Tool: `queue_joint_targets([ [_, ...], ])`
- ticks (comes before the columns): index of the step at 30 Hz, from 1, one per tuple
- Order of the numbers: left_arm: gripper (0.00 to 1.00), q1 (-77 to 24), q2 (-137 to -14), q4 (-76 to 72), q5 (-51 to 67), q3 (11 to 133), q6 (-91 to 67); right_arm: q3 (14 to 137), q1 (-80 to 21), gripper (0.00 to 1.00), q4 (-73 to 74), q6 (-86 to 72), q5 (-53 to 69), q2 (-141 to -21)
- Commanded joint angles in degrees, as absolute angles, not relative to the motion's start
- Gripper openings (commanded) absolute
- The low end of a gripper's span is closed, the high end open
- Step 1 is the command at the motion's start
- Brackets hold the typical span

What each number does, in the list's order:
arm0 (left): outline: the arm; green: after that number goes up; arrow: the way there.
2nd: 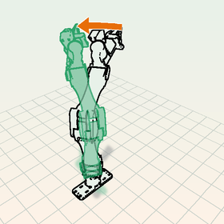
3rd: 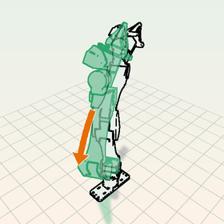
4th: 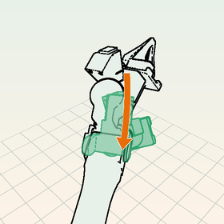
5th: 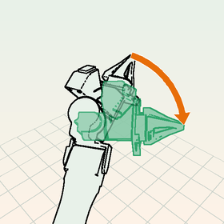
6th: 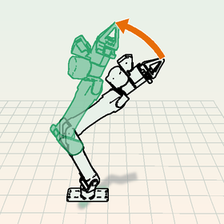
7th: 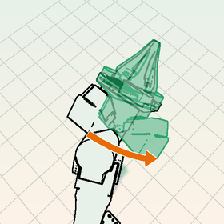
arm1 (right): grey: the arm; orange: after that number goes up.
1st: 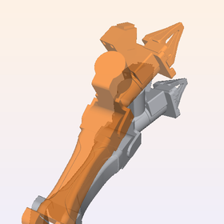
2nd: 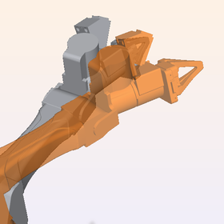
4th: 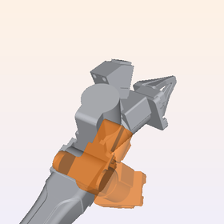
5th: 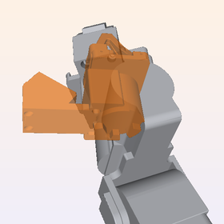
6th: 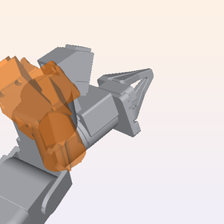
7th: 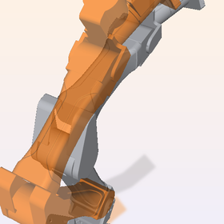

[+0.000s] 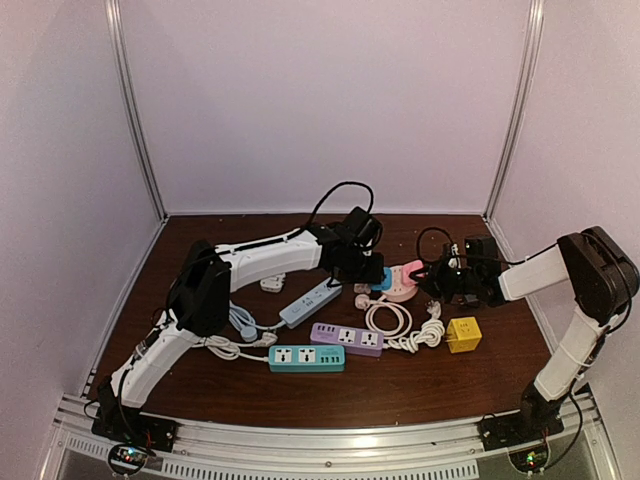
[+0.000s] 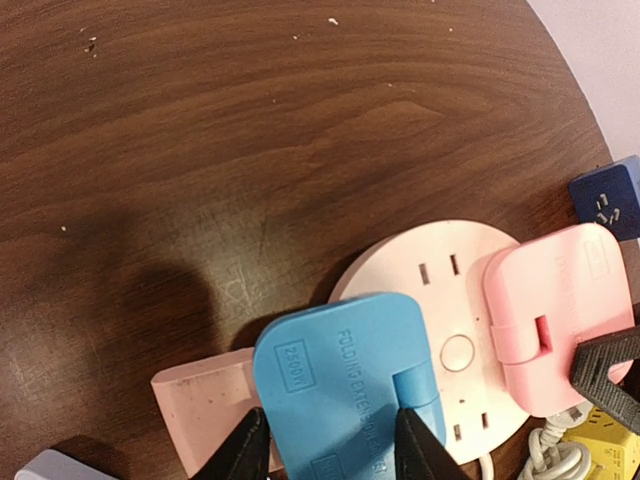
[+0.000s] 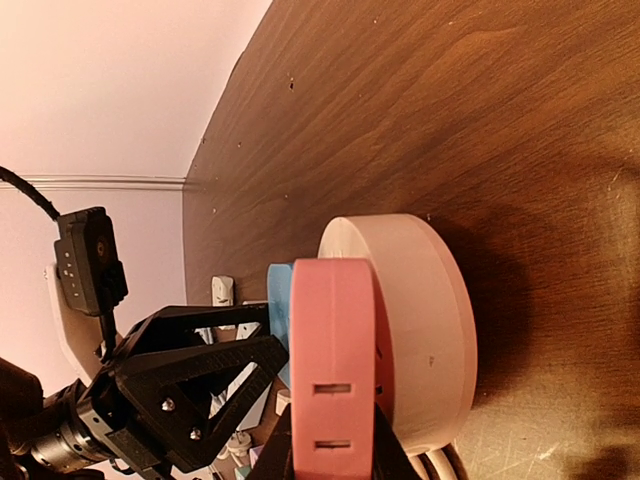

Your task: Pull the plug off the socket

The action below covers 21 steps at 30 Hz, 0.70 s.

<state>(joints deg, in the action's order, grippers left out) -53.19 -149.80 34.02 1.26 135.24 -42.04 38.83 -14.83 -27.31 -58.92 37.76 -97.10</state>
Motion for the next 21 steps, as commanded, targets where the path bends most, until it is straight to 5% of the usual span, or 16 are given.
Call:
queue_joint_targets([
  [1, 0.43, -54.4, -153.5, 36.3, 3.2, 135.1, -41.0, 40.5, -15.9, 0.03, -34.7, -59.4, 45.1, -96.3],
  [21, 0.43, -54.8, -153.6, 36.2, 4.0, 136.3, -40.5, 39.7, -15.9, 0.03, -39.1, -60.7, 46.8, -94.8],
])
